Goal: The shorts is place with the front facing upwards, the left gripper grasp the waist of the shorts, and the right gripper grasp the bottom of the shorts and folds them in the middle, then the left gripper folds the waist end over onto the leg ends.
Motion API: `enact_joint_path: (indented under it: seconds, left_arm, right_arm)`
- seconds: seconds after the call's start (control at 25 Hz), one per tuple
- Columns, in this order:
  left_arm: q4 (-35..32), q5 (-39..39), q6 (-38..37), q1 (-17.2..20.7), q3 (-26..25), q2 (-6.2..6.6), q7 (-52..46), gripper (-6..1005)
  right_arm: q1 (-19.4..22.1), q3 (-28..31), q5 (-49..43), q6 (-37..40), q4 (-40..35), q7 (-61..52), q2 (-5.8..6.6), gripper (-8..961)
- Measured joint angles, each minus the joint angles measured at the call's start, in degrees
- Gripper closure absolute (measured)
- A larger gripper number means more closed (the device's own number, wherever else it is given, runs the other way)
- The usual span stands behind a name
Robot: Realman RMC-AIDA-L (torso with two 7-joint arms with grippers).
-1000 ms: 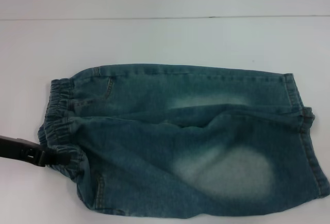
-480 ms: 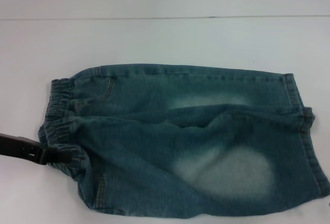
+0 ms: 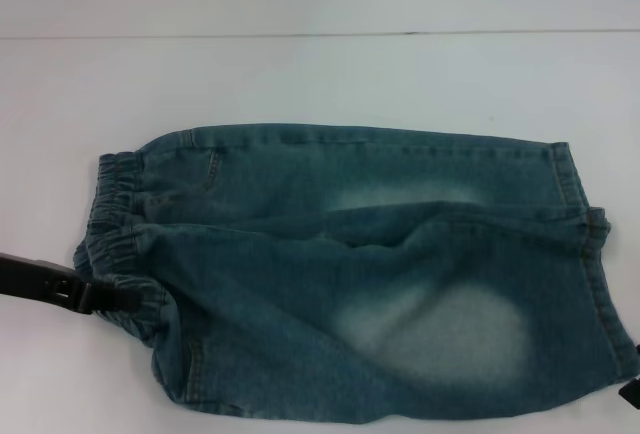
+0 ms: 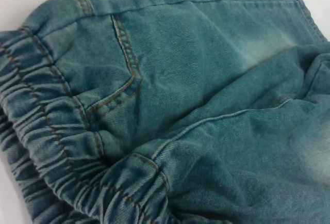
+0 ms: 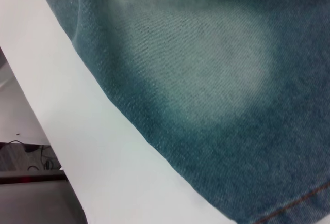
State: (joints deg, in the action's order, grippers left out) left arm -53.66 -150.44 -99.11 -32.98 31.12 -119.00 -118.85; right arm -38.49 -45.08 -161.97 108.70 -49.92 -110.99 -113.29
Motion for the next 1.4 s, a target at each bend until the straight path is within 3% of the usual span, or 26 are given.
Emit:
enact_joint_path:
  seconds: [0.36, 0.52, 0.8, 1.0, 1.4]
  left_arm:
    - [0.3, 0.0, 0.0, -0.1, 0.2, 0.0, 0.0, 929]
    - [0.4, 0.0, 0.2, -0.1, 0.3, -0.1, 0.1, 930]
    - [0.4, 0.1, 0.3, 0.0, 0.4, -0.16, 0.1, 930]
    - [0.4, 0.1, 0.2, 0.0, 0.4, -0.21, 0.1, 930]
    - [0.4, 0.1, 0.2, 0.0, 0.3, -0.35, 0.1, 930]
  right_arm:
    - [-0.3, 0.0, 0.4, -1.0, 0.0, 0.5, -1.24, 368]
    - [-0.6, 0.0, 0.1, -1.8, 0.4, 0.5, -1.67, 453]
    - [-0.8, -0.3, 0.0, -3.3, 2.1, 0.6, -1.38, 601]
    - [-0.8, -0.6, 0.0, -4.1, 2.3, 0.6, -1.61, 831]
    - [-0.7, -0.6, 0.3, -5.0, 2.0, 0.9, -1.67, 927]
